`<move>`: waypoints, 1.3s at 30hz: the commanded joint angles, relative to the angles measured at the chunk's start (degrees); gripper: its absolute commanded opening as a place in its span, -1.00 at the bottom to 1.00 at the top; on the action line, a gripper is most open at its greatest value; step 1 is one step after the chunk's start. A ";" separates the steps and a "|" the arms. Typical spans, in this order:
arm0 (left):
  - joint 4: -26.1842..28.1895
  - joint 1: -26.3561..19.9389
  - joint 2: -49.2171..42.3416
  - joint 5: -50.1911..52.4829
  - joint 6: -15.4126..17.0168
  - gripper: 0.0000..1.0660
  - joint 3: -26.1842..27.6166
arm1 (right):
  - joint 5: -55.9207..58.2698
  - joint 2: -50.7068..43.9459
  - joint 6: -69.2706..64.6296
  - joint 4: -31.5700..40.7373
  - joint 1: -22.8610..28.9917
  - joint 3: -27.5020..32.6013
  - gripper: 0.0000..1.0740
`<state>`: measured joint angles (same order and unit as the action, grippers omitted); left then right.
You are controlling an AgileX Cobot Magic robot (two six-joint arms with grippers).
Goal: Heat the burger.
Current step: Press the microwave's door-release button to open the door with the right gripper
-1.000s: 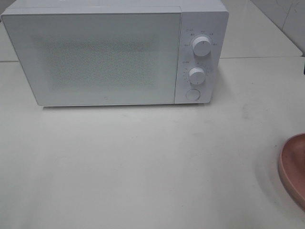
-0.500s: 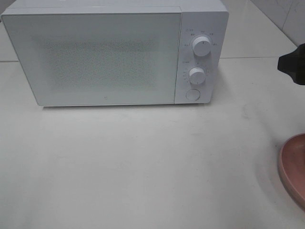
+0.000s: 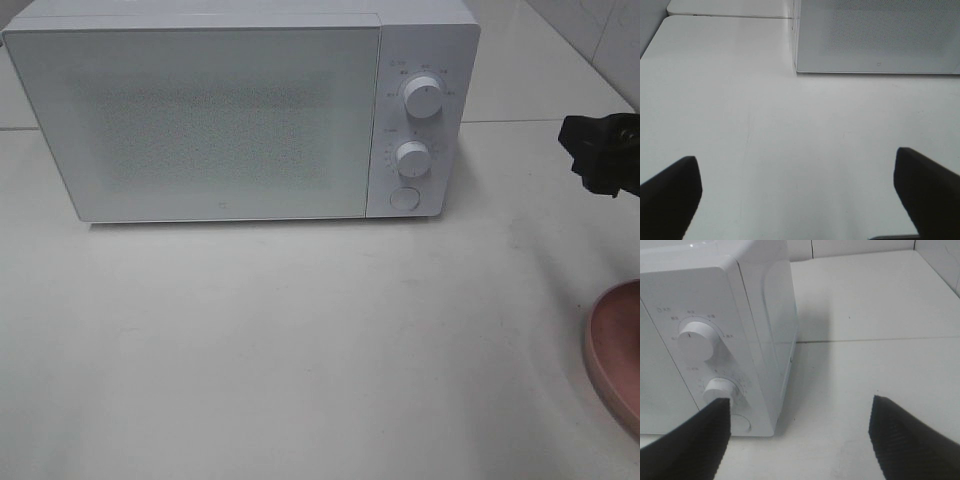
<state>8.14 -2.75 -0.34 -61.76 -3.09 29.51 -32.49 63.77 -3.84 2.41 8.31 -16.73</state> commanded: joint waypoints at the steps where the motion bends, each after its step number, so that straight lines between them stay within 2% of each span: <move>1: 0.23 -0.11 -1.38 0.63 0.00 0.83 0.00 | -8.54 -0.23 8.02 9.80 4.41 2.86 0.39; 5: 0.23 -0.11 -1.38 0.63 0.00 0.83 0.00 | -10.37 -0.23 13.64 15.30 7.73 3.61 0.39; 7: 0.23 -0.11 -1.38 0.63 0.00 0.83 0.00 | -11.46 -0.23 17.82 18.91 11.06 3.84 0.39; 16: 0.23 -0.11 -1.38 0.63 0.00 0.83 0.00 | -14.32 0.80 22.80 23.09 16.90 3.84 0.39; 25: 0.23 -0.11 -1.38 0.63 0.00 0.83 0.00 | -23.55 11.97 22.23 24.75 21.43 3.84 0.39; 33: 0.23 -0.11 -1.38 0.63 0.00 0.83 0.00 | -32.14 22.12 22.06 33.40 29.05 3.84 0.39; 35: 0.23 -0.11 -1.38 0.63 0.00 0.83 0.00 | -34.61 25.21 21.66 38.39 31.97 3.78 0.39; 39: 0.23 -0.11 -1.38 0.63 0.00 0.83 0.00 | -36.84 27.96 20.05 42.11 34.49 3.78 0.39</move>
<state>8.14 -2.75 -0.34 -61.71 -3.09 29.51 -67.72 91.62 16.84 43.37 42.34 -12.89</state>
